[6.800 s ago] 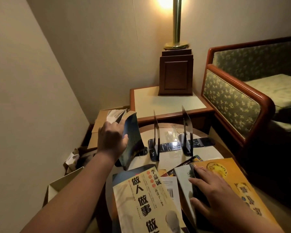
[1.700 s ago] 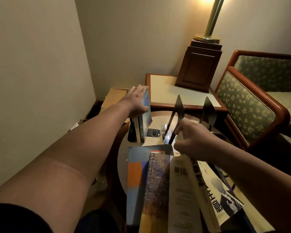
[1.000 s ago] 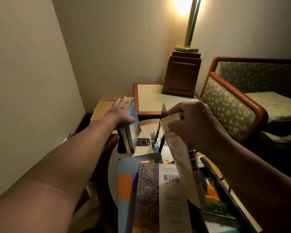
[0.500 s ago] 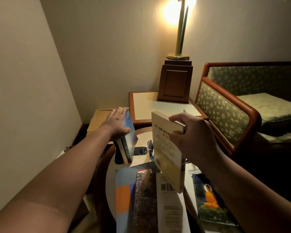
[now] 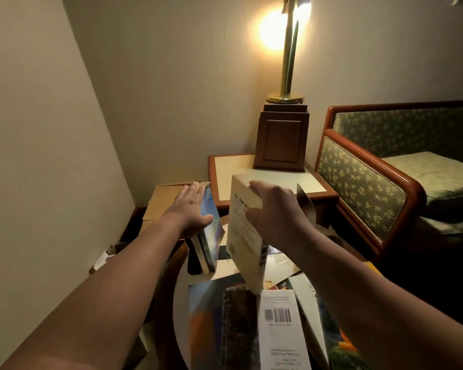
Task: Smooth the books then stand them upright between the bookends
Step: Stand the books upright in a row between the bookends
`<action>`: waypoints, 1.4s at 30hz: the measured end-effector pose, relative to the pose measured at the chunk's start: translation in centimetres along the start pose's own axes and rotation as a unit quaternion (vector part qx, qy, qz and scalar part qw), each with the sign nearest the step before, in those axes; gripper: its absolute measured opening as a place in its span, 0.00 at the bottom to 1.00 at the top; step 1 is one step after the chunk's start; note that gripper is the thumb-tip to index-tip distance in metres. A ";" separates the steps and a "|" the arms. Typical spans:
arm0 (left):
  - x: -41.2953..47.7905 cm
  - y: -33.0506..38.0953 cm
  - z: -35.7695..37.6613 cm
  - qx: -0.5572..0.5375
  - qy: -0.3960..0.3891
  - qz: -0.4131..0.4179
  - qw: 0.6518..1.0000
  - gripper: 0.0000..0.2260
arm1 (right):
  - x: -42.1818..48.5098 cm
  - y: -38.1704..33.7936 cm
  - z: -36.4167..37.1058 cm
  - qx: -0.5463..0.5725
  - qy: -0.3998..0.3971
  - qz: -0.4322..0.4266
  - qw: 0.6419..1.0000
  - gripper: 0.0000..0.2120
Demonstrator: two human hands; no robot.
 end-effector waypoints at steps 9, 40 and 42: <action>0.5 -0.7 0.7 -0.013 -0.014 0.001 1.000 0.36 | 3.7 4.3 7.8 0.050 0.034 0.043 0.997 0.23; 1.8 -0.4 -0.9 -0.123 -0.004 0.035 0.992 0.30 | 5.1 9.3 21.3 0.481 -0.094 0.257 0.833 0.31; 1.8 -0.5 -0.2 -0.117 -0.014 0.041 0.992 0.33 | 5.4 9.1 22.3 0.477 -0.101 0.246 0.838 0.38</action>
Point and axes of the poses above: each hand's wrist, its own x-axis towards the middle knuckle, its own z-axis out of the palm, y = z × x, the point moved 7 cm from there along x, towards the middle knuckle, and after that the axes turned 11 degrees about -z, right-handed, at the moved point
